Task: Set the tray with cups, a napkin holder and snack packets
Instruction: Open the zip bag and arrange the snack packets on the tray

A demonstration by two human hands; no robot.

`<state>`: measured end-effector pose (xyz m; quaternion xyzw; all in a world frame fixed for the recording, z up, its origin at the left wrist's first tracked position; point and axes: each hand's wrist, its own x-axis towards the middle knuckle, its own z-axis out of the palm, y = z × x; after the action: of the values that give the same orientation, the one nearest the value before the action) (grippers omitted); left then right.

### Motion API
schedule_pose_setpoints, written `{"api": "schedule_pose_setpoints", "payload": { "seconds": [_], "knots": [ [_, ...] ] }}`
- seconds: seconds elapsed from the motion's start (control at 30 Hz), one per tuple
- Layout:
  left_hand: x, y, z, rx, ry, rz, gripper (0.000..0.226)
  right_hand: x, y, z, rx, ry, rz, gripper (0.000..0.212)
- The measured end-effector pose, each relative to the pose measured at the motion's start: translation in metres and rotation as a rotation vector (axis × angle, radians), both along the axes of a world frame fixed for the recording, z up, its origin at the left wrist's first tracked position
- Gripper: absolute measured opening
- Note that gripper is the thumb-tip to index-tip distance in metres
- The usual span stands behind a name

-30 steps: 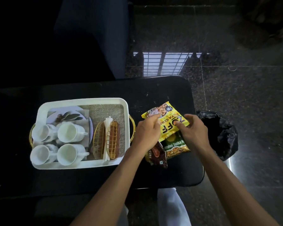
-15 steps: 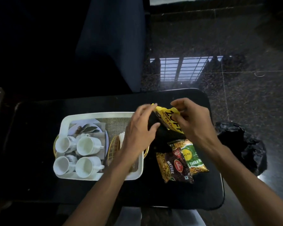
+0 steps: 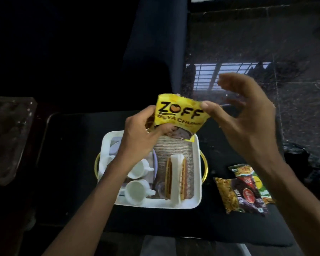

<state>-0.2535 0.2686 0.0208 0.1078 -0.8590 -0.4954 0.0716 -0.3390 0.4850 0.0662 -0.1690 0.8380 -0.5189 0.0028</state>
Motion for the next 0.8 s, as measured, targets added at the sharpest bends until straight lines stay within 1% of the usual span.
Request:
{"api": "schedule_pose_setpoints", "payload": {
  "seconds": [0.03, 0.07, 0.13, 0.17, 0.27, 0.37, 0.43, 0.5, 0.6, 0.63, 0.7, 0.8],
  "knots": [
    [0.006, -0.017, 0.000, 0.054, -0.001, 0.034, 0.034, 0.006, -0.013, -0.005, -0.001, -0.086, -0.025, 0.068],
    [0.012, -0.034, -0.002, 0.101, -0.005, 0.057, 0.032, 0.012, -0.028, -0.011, 0.004, -0.203, -0.006, 0.075],
    [0.023, -0.063, -0.004, 0.169, -0.013, 0.090, 0.028, 0.027, -0.060, -0.026, 0.007, -0.413, 0.110, 0.085],
    [0.028, -0.077, -0.005, 0.199, -0.016, 0.100, 0.027, 0.034, -0.077, -0.036, 0.004, -0.470, 0.166, 0.085],
    [0.041, -0.109, -0.015, 0.290, -0.040, 0.140, 0.026, 0.049, -0.124, -0.059, 0.000, -0.519, 0.248, 0.070],
    [0.051, -0.130, -0.032, 0.368, -0.088, 0.200, 0.023, 0.055, -0.159, -0.079, -0.018, -0.572, 0.213, 0.053],
    [0.057, -0.139, -0.045, 0.380, -0.132, 0.256, 0.023, 0.059, -0.173, -0.090, -0.010, -0.613, 0.185, 0.047],
    [0.062, -0.147, -0.057, 0.400, -0.159, 0.345, 0.024, 0.063, -0.185, -0.101, 0.031, -0.639, 0.164, 0.046],
    [0.070, -0.156, -0.071, 0.508, -0.172, 0.489, 0.020, 0.068, -0.198, -0.117, 0.098, -0.670, 0.127, 0.044],
    [0.072, -0.159, -0.076, 0.504, -0.184, 0.509, 0.018, 0.069, -0.202, -0.122, 0.121, -0.682, 0.118, 0.045],
    [0.076, -0.162, -0.084, 0.434, -0.216, 0.519, 0.016, 0.072, -0.210, -0.132, 0.174, -0.681, 0.103, 0.048],
    [0.079, -0.166, -0.094, 0.358, -0.247, 0.540, 0.020, 0.077, -0.221, -0.141, 0.246, -0.634, 0.080, 0.048]
  ]
}}
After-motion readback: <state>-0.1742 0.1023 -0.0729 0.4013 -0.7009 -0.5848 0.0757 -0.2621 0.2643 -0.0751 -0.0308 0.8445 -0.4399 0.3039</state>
